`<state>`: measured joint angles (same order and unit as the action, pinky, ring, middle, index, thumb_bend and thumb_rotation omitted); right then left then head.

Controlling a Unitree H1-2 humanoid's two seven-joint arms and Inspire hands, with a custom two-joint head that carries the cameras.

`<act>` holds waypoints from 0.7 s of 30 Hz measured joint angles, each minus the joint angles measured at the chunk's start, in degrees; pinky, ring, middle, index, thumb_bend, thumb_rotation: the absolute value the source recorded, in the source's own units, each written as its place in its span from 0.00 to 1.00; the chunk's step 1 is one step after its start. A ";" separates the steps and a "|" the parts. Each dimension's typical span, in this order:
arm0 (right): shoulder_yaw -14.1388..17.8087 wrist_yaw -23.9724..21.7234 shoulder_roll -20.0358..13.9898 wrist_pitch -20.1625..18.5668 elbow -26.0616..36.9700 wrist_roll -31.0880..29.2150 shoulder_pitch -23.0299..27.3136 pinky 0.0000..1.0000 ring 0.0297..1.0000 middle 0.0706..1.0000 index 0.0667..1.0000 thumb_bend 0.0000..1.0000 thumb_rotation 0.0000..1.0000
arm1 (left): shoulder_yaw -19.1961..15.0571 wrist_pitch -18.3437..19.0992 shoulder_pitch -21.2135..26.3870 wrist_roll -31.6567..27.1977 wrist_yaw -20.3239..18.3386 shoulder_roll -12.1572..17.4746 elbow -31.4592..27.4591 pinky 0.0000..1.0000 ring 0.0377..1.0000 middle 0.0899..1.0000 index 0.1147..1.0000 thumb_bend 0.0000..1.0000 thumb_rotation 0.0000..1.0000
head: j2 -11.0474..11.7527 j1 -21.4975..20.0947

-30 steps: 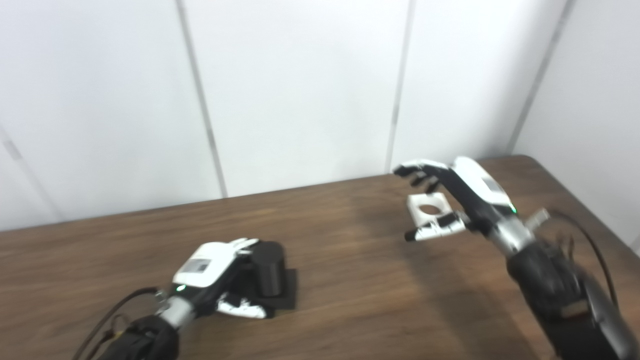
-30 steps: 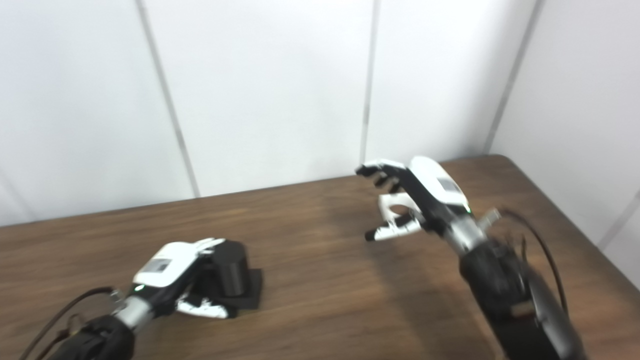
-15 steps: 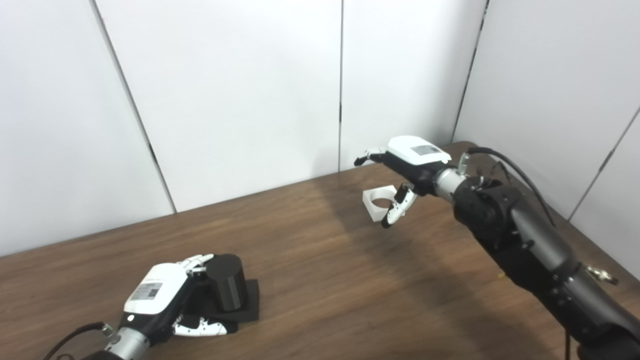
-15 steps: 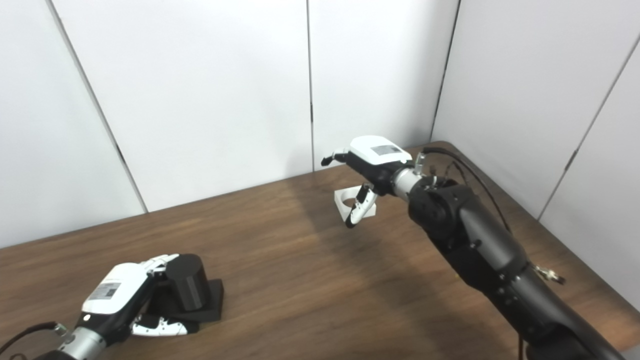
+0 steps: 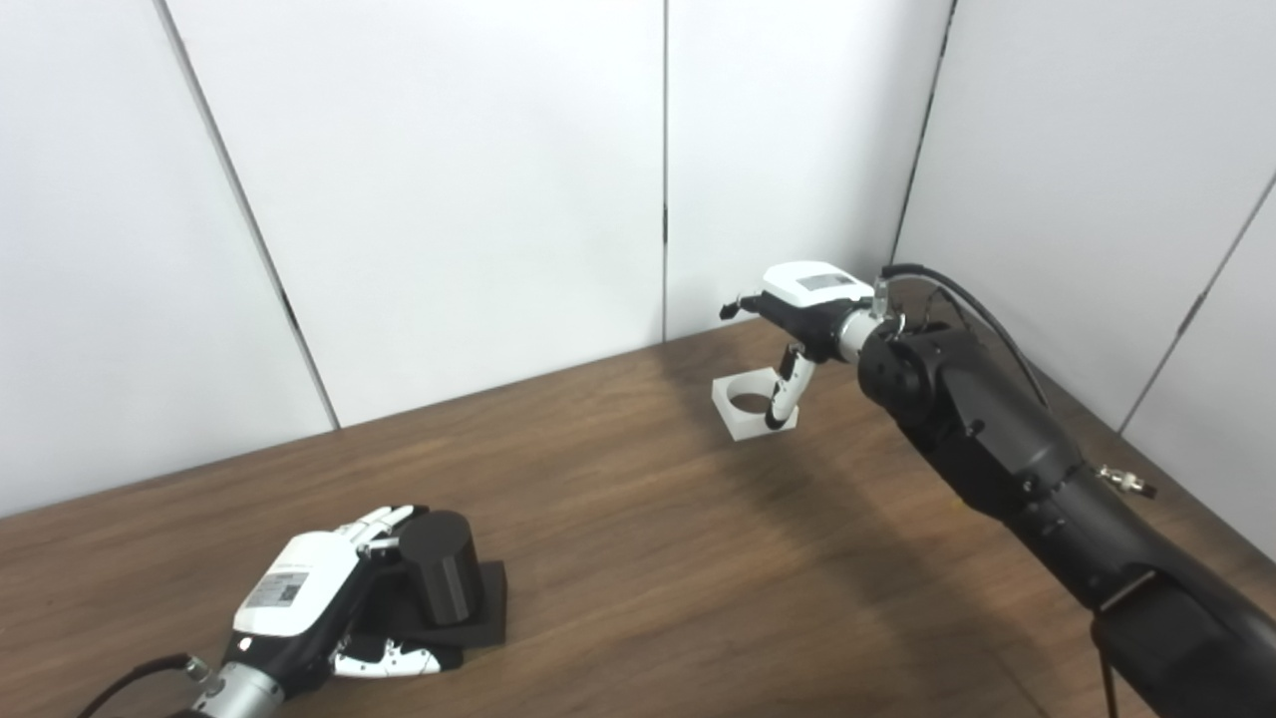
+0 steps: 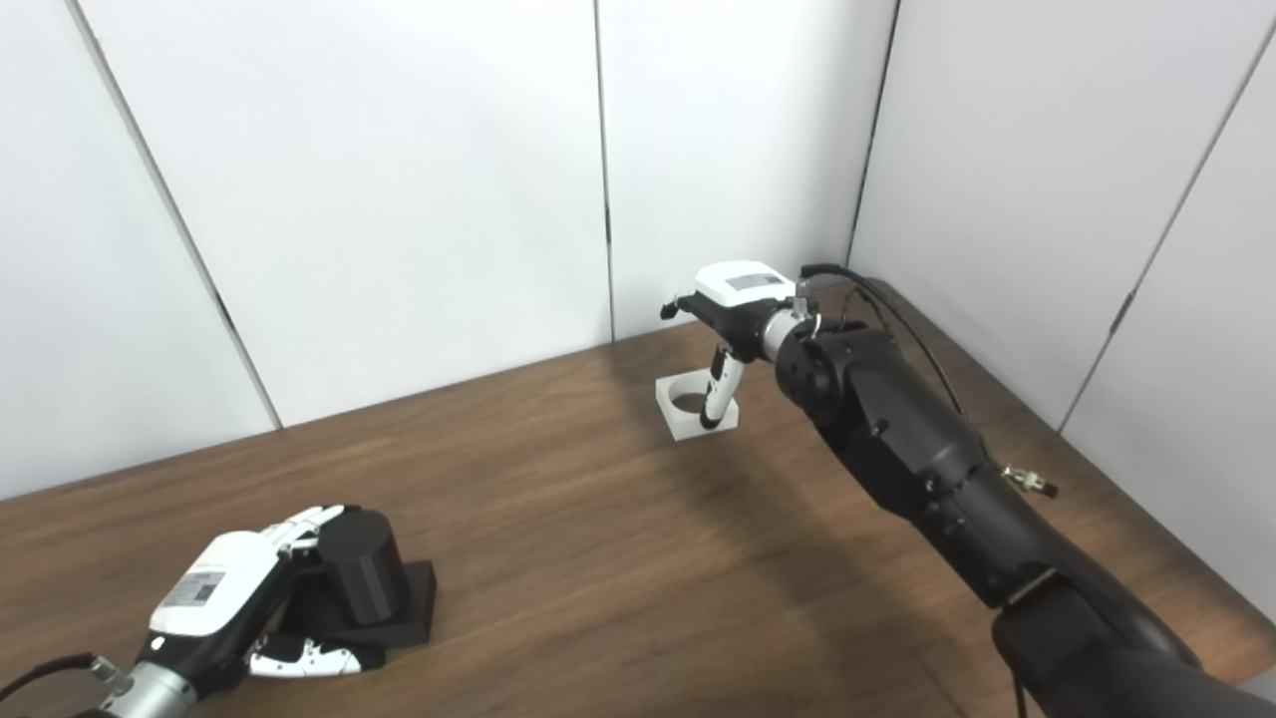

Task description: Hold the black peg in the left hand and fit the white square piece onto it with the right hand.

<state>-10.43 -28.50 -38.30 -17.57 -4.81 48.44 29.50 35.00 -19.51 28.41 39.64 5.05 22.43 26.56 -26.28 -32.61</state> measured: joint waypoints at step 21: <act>-1.75 0.88 1.98 -0.09 -7.72 -1.79 0.05 0.79 0.89 0.91 0.84 0.88 0.14 | -0.09 2.05 -1.42 -0.29 0.77 0.54 -2.63 0.85 0.89 0.89 0.43 0.52 0.07 | -0.70 2.20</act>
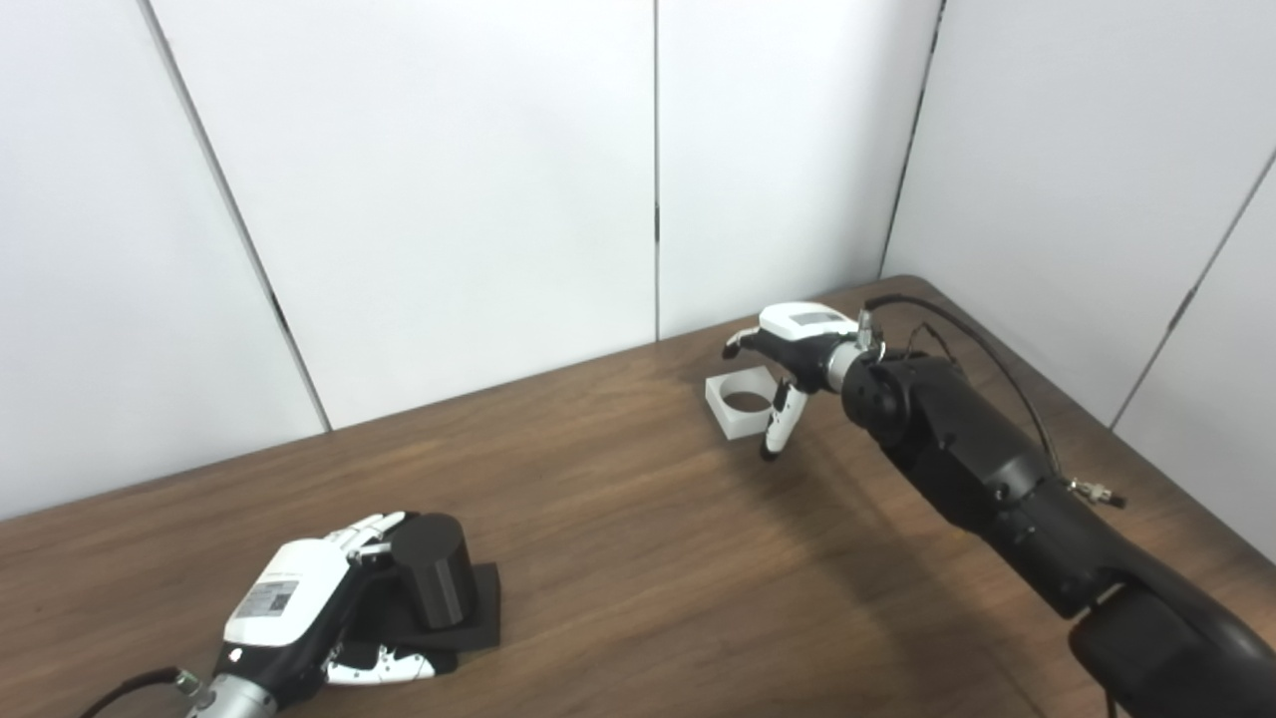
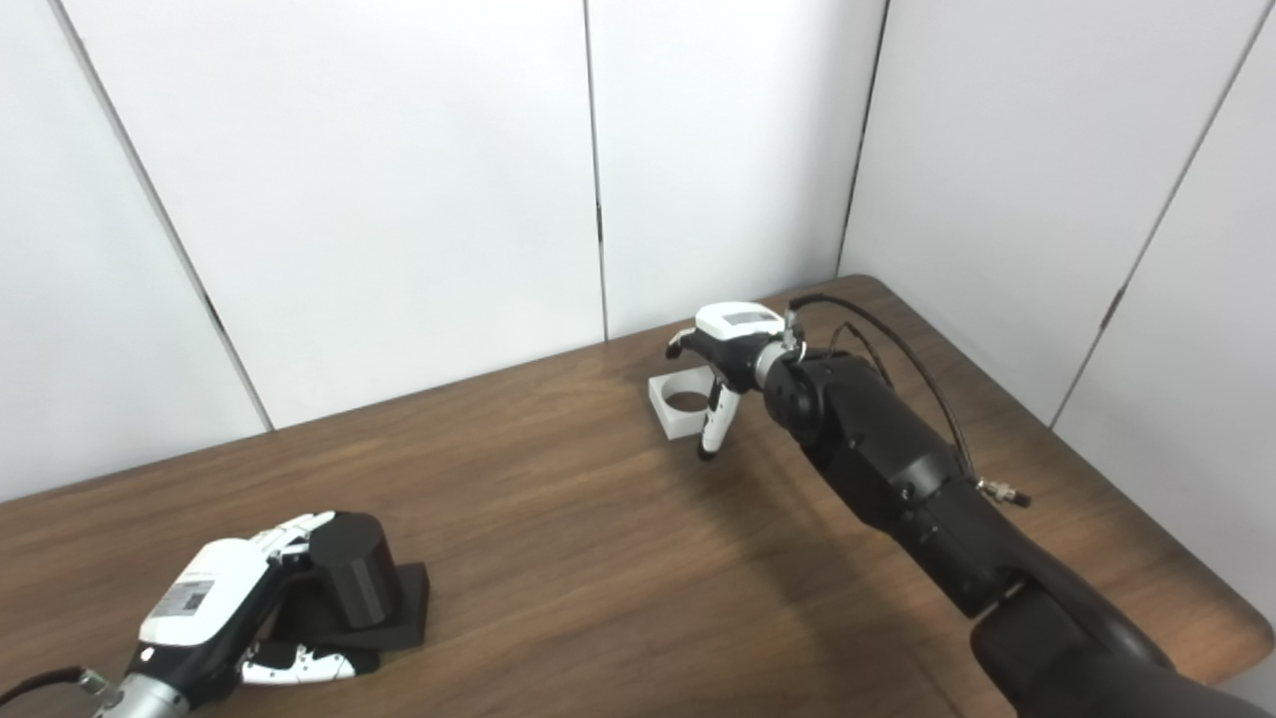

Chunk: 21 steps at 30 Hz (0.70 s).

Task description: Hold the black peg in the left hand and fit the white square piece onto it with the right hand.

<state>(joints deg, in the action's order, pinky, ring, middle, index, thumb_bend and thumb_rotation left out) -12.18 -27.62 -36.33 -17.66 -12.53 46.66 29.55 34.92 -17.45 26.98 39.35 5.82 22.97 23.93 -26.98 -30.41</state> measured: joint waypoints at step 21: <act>-5.10 0.03 0.76 0.04 -9.44 -0.71 6.37 0.79 0.87 0.88 0.80 0.85 0.12 | 0.12 4.13 -1.14 -0.01 -2.74 0.83 -4.67 0.82 0.88 0.88 0.43 0.52 0.07 | -0.88 0.70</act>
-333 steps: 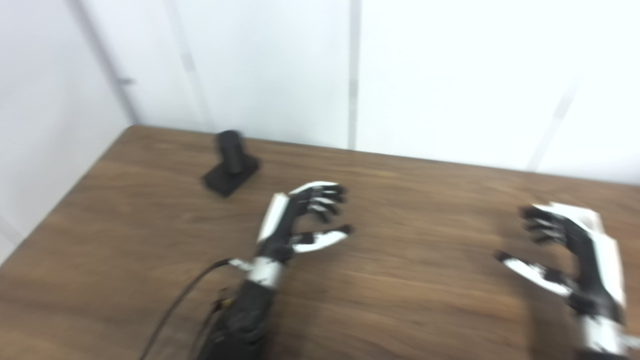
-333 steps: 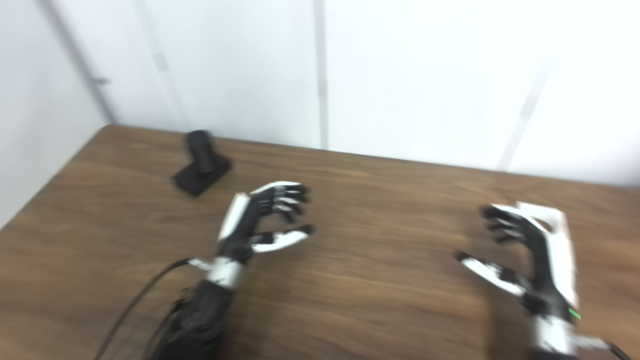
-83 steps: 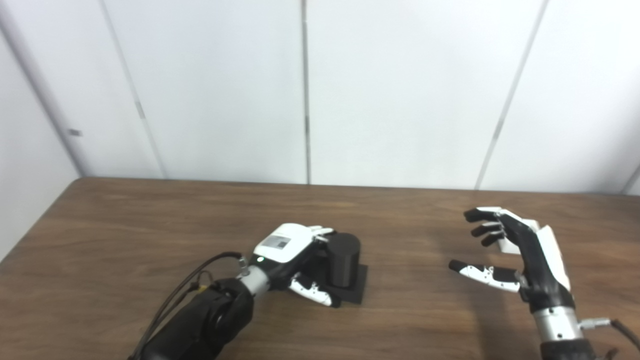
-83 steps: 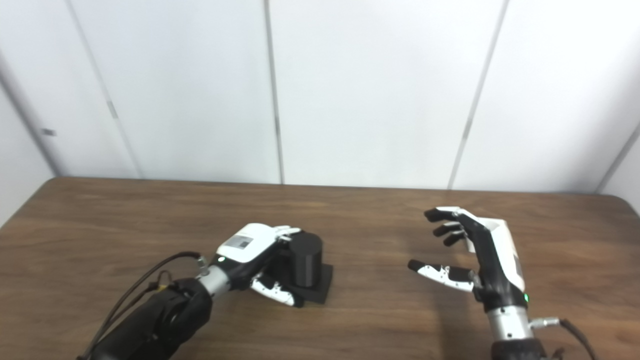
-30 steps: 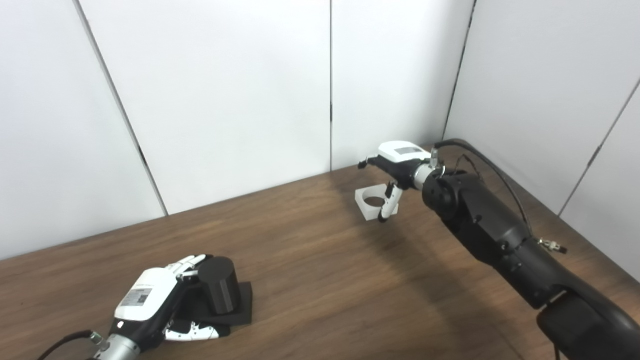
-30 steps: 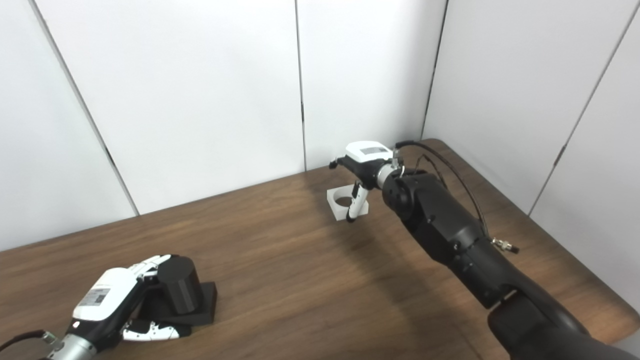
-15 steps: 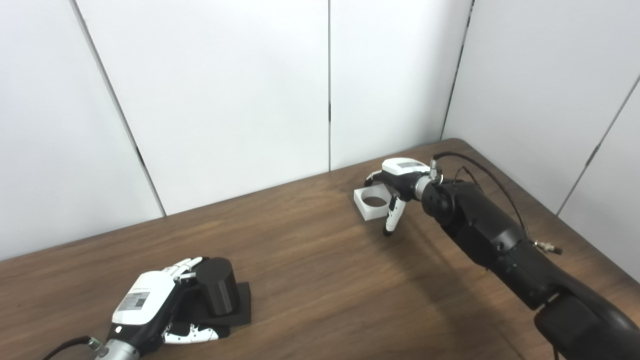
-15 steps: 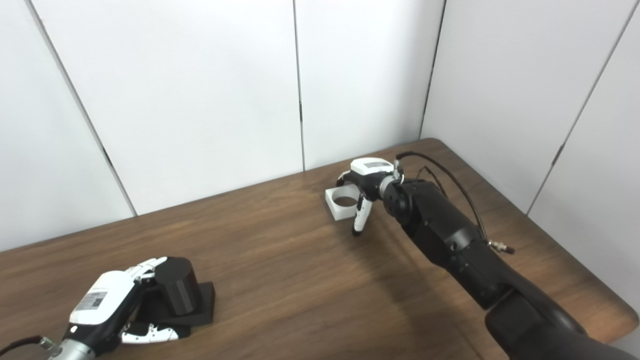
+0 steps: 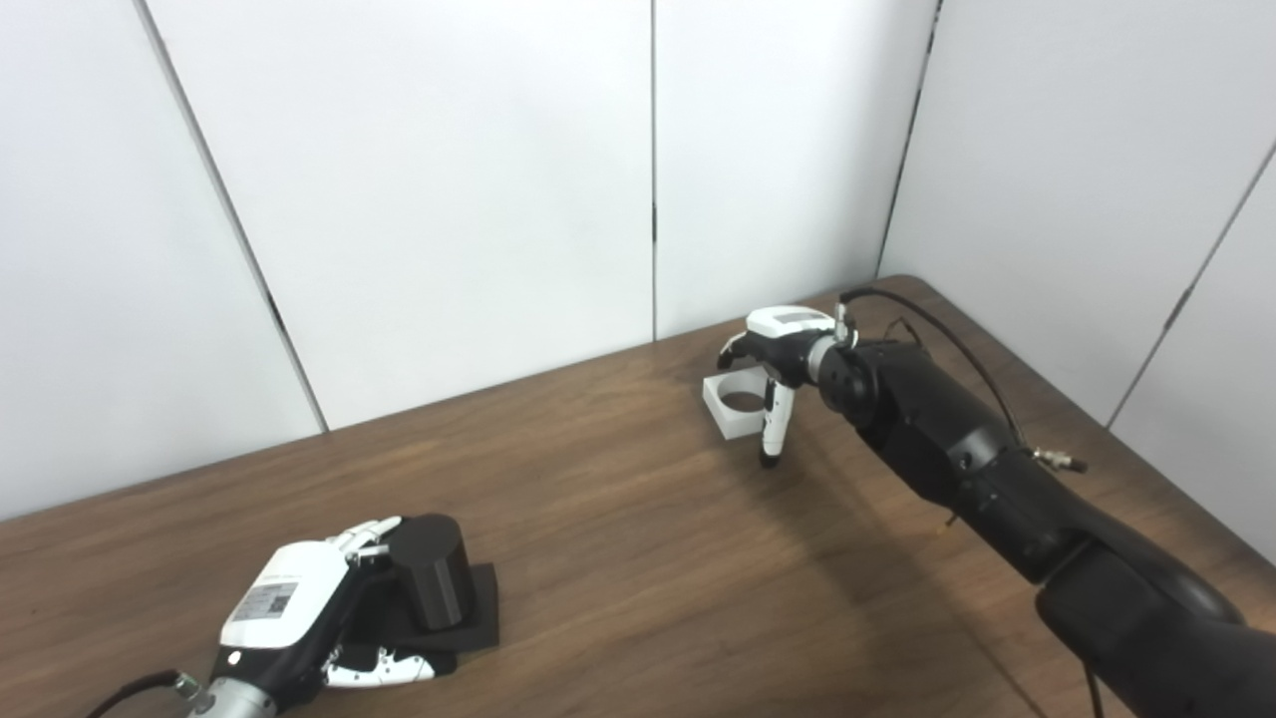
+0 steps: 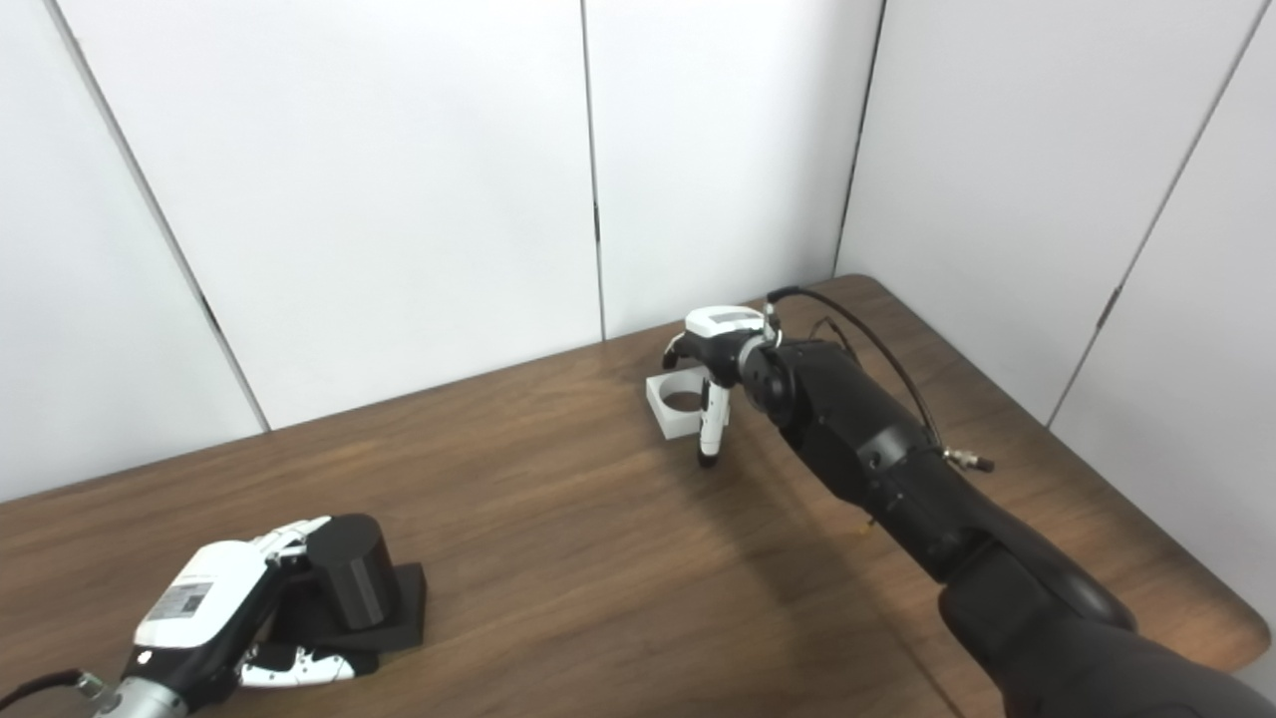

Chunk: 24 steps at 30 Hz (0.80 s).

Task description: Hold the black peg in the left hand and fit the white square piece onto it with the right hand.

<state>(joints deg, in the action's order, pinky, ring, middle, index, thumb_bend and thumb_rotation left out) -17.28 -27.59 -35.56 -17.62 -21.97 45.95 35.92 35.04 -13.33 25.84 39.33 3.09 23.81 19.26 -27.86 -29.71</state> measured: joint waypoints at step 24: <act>-3.46 0.86 0.35 -1.04 -2.61 0.84 2.99 0.88 0.85 0.73 0.45 0.52 0.14 | -0.02 2.12 -0.96 -0.01 -1.68 0.61 -3.00 0.79 0.86 0.87 0.42 0.52 0.07 | -2.11 1.49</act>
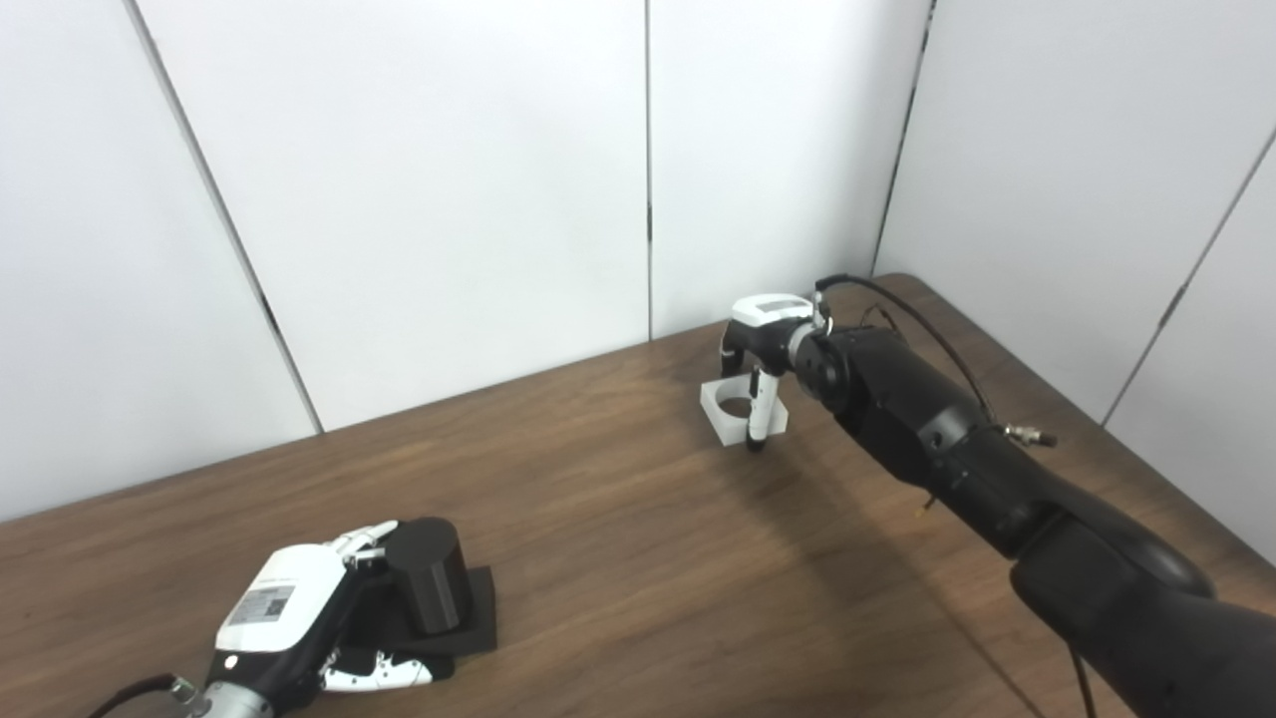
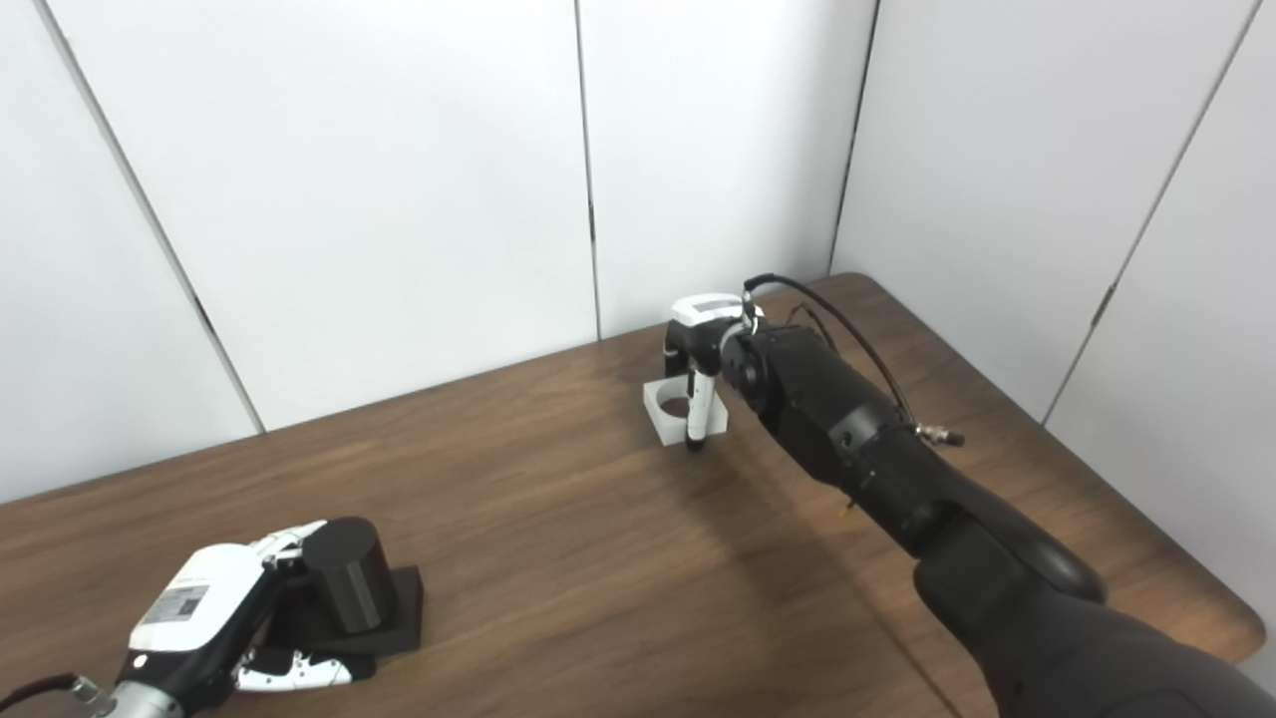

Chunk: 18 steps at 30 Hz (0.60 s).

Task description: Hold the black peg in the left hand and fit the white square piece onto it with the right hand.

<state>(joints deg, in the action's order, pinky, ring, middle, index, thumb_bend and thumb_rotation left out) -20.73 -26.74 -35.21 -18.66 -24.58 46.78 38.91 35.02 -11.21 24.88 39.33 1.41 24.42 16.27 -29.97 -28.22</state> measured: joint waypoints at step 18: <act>1.12 -0.63 -1.38 2.82 14.67 -2.35 -3.93 0.81 0.84 0.74 0.44 0.52 0.13 | 0.13 2.43 0.02 0.02 -1.82 -0.19 -1.67 0.81 0.89 0.88 0.43 0.52 0.07 | -3.69 10.28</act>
<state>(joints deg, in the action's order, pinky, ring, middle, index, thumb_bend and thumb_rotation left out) -19.62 -27.37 -36.59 -15.84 -9.91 44.43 34.98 35.14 -8.78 24.90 39.34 -0.41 24.24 14.60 -33.66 -17.94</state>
